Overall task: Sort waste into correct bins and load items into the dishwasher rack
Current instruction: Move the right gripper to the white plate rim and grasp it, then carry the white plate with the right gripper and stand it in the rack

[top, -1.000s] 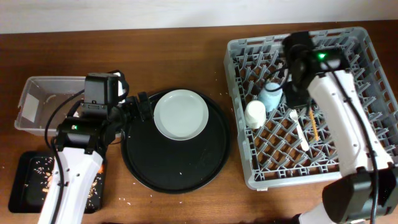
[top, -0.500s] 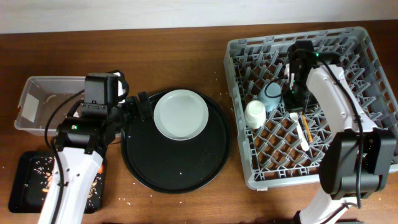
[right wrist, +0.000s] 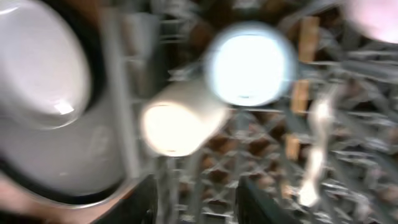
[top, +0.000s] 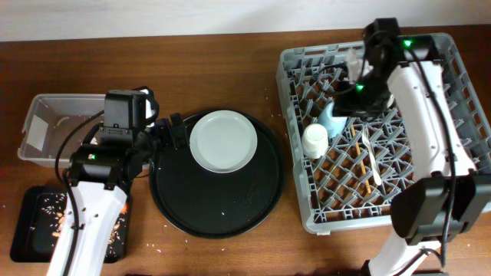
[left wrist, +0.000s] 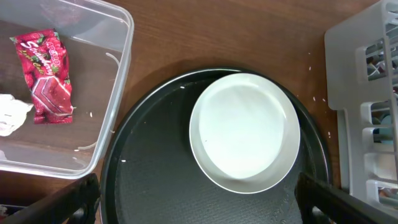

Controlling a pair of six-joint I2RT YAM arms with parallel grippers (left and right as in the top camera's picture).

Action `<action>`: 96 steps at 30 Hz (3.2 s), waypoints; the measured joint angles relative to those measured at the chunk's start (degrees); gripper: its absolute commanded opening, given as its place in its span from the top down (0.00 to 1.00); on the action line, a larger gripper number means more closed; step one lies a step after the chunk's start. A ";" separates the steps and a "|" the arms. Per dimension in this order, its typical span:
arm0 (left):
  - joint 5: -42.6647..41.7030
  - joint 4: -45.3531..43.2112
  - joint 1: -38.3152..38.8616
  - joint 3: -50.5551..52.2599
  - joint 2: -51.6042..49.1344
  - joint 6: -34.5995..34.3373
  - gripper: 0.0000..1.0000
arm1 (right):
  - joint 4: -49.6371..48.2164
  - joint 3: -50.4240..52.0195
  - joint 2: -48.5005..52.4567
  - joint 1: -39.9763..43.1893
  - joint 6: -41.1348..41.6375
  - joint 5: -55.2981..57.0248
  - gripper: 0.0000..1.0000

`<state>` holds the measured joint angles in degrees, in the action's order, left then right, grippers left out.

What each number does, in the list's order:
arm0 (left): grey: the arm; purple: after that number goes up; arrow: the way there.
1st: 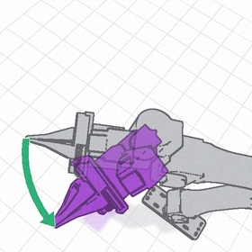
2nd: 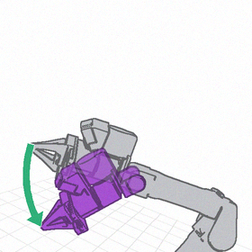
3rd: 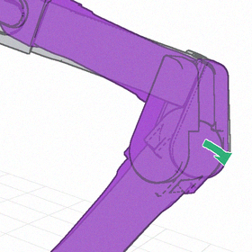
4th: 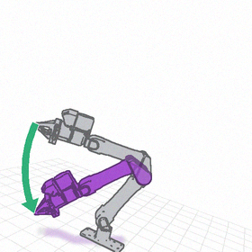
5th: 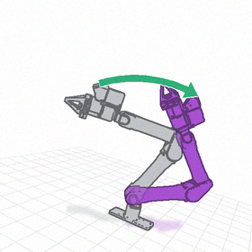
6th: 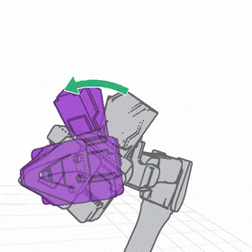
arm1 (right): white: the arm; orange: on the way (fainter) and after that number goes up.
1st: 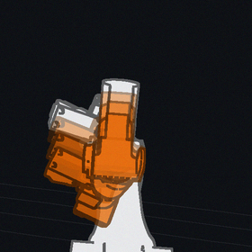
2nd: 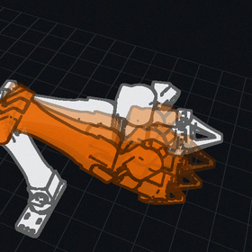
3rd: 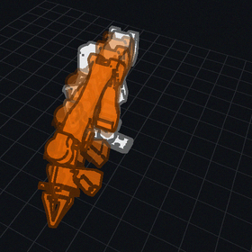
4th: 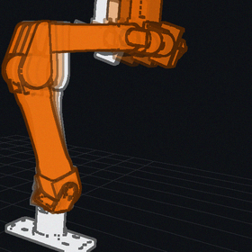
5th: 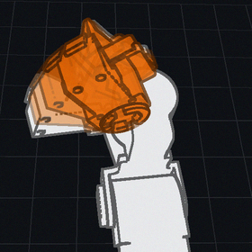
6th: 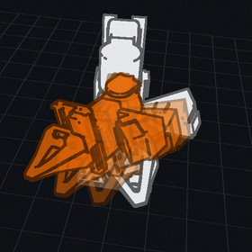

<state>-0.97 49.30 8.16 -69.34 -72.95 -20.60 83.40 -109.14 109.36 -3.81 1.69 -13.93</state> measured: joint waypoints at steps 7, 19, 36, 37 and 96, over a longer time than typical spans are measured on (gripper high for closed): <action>0.00 0.00 0.00 0.00 0.00 0.00 0.00 | -12.94 0.00 0.02 -19.50 14.43 -5.29 0.21; 0.00 0.00 0.00 0.00 0.00 0.00 0.01 | -19.56 -0.04 20.52 -27.91 28.70 10.71 0.70; 0.00 -0.02 0.00 0.00 0.00 0.00 0.01 | -28.00 7.87 20.33 -30.03 34.95 15.82 0.96; 0.00 0.00 0.00 0.00 0.00 0.00 0.01 | -27.82 7.85 20.28 -29.99 34.97 15.82 0.96; 0.00 0.00 0.00 0.00 0.00 0.00 0.01 | -15.96 3.17 -15.61 10.08 -4.66 -1.51 0.01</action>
<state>-0.97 49.30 8.16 -69.34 -72.95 -20.60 67.44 -105.97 93.76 6.26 -2.96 -15.44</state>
